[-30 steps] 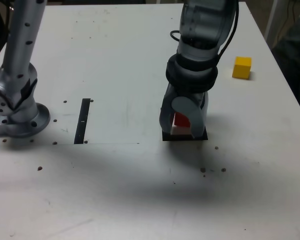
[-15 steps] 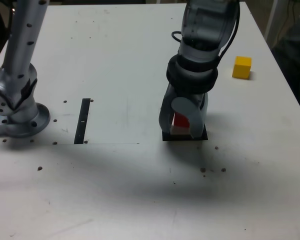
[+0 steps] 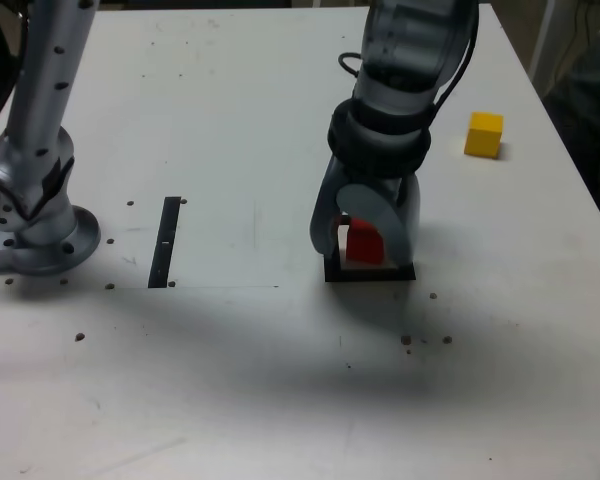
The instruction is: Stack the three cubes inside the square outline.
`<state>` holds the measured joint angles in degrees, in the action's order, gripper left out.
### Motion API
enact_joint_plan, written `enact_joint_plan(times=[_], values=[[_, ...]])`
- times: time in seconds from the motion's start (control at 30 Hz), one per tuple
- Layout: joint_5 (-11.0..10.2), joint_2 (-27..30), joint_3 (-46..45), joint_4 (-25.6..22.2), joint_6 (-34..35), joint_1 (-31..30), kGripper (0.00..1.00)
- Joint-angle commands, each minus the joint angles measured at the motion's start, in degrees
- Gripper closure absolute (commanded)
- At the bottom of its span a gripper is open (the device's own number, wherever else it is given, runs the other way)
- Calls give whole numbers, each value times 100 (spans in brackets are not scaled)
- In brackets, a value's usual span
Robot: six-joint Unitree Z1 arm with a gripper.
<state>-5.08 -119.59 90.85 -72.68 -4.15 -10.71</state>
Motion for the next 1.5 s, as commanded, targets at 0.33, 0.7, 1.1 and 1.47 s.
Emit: enact_joint_plan(times=[0.33,0.7,1.1,1.47], values=[[-199,-89,1338,-1012,-1004,690,0],[-290,-664,3230,-1733,-2185,1614,1],[-525,-1258,4355,-2056,-2601,2094,0],[-371,-1845,5153,-2110,-2770,2285,1]])
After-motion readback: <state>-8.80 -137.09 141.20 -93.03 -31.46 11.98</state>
